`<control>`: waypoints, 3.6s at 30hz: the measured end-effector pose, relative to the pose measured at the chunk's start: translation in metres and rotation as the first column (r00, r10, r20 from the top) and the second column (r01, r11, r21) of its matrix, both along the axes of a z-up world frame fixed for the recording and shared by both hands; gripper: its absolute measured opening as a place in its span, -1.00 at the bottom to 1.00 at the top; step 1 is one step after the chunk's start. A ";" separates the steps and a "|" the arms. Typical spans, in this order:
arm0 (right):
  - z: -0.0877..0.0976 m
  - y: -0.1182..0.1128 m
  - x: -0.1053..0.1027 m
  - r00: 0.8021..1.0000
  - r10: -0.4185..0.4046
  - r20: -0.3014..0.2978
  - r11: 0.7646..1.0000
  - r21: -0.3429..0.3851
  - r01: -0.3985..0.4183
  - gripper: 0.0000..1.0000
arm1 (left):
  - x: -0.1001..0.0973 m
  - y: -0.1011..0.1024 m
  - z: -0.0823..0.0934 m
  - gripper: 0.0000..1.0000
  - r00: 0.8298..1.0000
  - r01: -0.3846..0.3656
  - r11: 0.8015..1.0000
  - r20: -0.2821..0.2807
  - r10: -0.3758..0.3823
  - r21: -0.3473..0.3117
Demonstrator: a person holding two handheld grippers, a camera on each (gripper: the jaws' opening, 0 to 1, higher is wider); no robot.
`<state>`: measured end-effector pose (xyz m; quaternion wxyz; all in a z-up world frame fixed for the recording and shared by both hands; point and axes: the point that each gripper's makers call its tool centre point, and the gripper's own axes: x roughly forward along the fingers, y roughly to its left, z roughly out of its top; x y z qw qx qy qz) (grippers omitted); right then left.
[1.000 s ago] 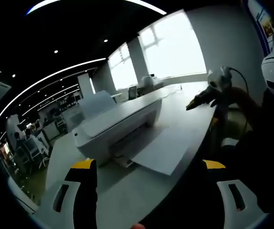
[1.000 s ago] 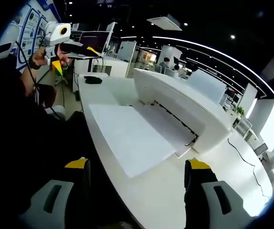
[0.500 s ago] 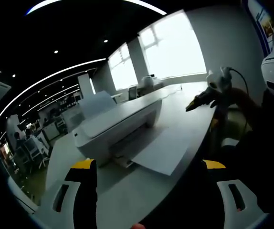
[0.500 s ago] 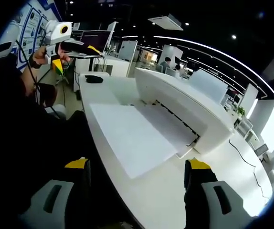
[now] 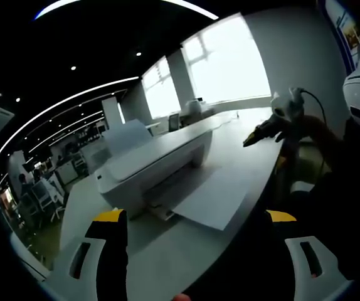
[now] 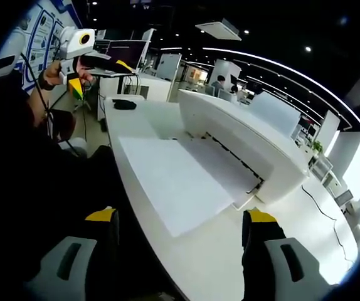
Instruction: Remove the paper from the printer output slot and place it on top of the printer
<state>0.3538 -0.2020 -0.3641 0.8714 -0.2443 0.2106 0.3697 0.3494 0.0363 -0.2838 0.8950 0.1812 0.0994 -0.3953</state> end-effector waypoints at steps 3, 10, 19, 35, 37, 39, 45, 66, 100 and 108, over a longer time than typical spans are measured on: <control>0.000 0.000 0.000 1.000 0.002 -0.001 1.000 -0.002 -0.002 0.51 | 0.000 0.000 0.000 0.83 1.000 0.001 1.000 -0.001 -0.001 0.001; -0.001 0.002 0.000 1.000 0.005 -0.002 1.000 -0.001 -0.005 0.51 | 0.000 0.000 0.000 0.83 1.000 0.001 1.000 -0.001 -0.001 0.002; -0.002 0.004 -0.001 1.000 0.010 -0.005 1.000 -0.001 -0.010 0.51 | -0.001 0.000 0.000 0.83 1.000 0.001 1.000 0.002 -0.001 0.001; -0.004 0.005 0.000 1.000 0.015 -0.011 1.000 -0.004 -0.015 0.51 | -0.001 0.000 0.000 0.83 1.000 0.003 1.000 0.000 -0.003 0.002; -0.005 0.006 0.000 1.000 0.016 -0.012 1.000 -0.004 -0.016 0.51 | -0.001 -0.001 -0.001 0.83 1.000 0.004 1.000 -0.001 -0.004 0.003; -0.005 0.006 0.000 1.000 0.016 -0.014 1.000 -0.004 -0.017 0.51 | -0.001 -0.001 -0.001 0.83 1.000 0.004 1.000 -0.001 -0.004 0.003; -0.006 0.006 0.000 1.000 0.016 -0.016 1.000 -0.005 -0.016 0.50 | -0.001 -0.001 -0.001 0.83 1.000 0.004 1.000 0.000 -0.004 0.004; -0.011 0.010 0.000 0.999 0.023 -0.025 1.000 -0.012 -0.023 0.50 | -0.001 -0.002 -0.003 0.82 1.000 0.005 1.000 -0.004 -0.005 0.004; -0.014 0.018 0.002 0.999 0.038 -0.028 0.999 -0.004 -0.038 0.49 | -0.001 -0.003 -0.002 0.82 1.000 0.011 1.000 -0.004 -0.011 0.003; -0.015 0.021 0.001 0.998 0.047 -0.031 0.999 -0.008 -0.047 0.49 | -0.001 -0.003 -0.003 0.82 1.000 0.013 1.000 -0.007 -0.013 0.004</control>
